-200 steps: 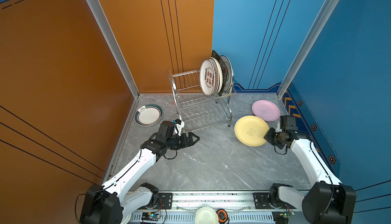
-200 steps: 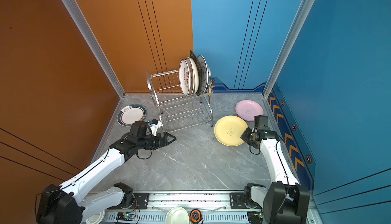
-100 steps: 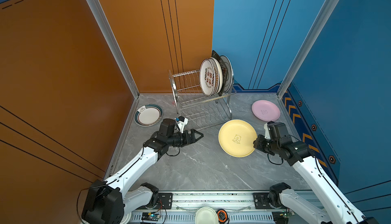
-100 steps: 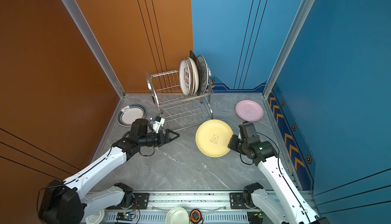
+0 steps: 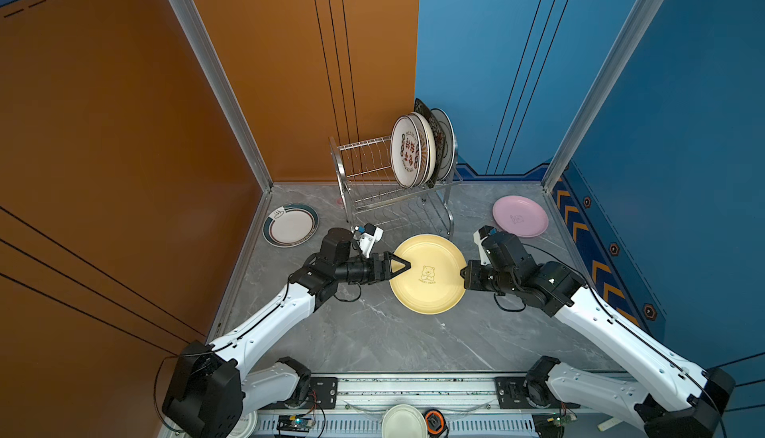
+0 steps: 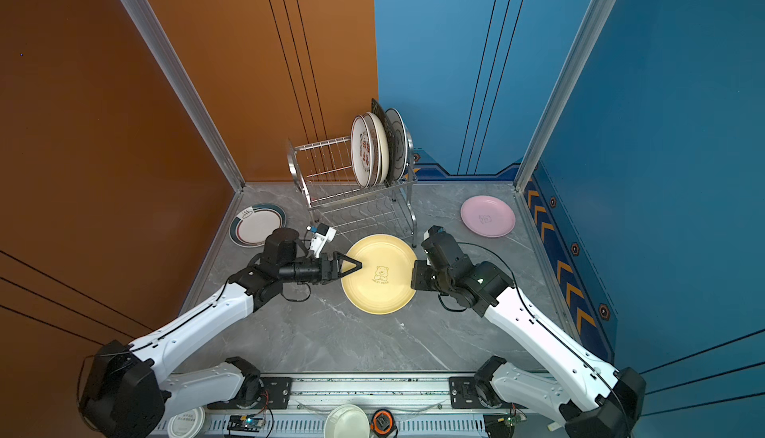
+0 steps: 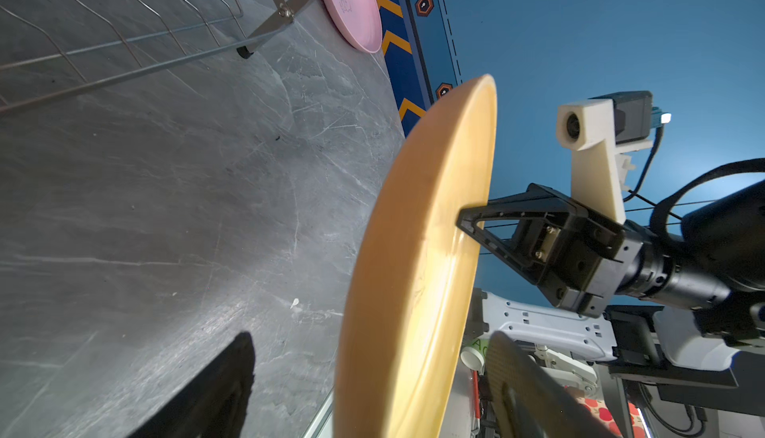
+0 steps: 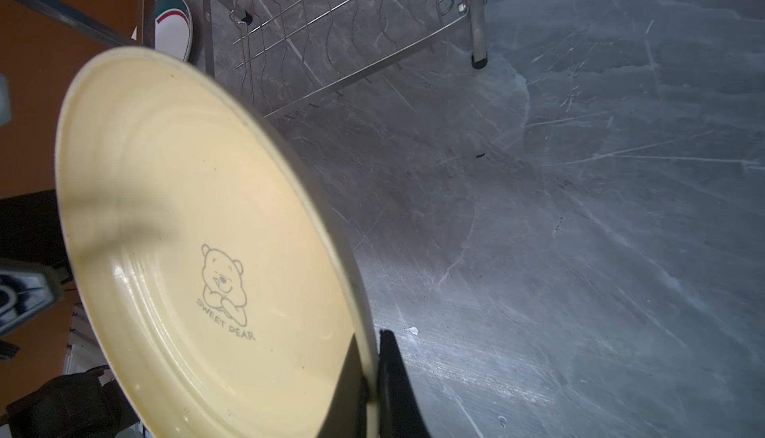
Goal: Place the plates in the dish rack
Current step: 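Tilt the yellow plate upright with the right gripper while the left approaches, then grasp the upright yellow plate's edge with the left gripper opposite the right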
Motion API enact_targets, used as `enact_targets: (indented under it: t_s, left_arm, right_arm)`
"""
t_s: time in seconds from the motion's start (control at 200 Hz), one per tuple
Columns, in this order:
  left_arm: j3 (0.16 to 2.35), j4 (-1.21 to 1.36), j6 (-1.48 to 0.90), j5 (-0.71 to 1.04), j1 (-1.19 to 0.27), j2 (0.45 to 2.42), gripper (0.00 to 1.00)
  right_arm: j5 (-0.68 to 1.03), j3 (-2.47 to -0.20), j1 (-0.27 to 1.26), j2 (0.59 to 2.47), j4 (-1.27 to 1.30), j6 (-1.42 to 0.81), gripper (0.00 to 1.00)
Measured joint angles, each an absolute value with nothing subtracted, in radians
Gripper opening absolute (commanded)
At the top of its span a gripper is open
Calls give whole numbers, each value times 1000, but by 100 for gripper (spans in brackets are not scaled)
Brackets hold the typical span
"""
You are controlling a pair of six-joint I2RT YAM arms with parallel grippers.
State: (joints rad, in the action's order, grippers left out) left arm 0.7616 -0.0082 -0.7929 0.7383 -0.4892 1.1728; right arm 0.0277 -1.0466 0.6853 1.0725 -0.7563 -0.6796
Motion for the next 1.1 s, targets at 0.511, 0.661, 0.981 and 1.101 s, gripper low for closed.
enact_targets:
  t_s: [0.511, 0.661, 0.981, 1.101]
  left_arm:
    - [712, 69, -871, 709, -500, 1117, 17]
    - [696, 89, -888, 707, -499, 1099, 3]
    - [686, 122, -917, 742, -471, 1066, 0]
    - [686, 132, -926, 768, -467, 1066, 0]
  right_arm:
    - [105, -1110, 690, 1134, -699, -609, 17]
    - [168, -1108, 674, 1134, -679, -583, 48]
    - [515, -961, 510, 1109, -438, -602, 70]
    - [632, -945, 508, 1131, -343, -619, 67]
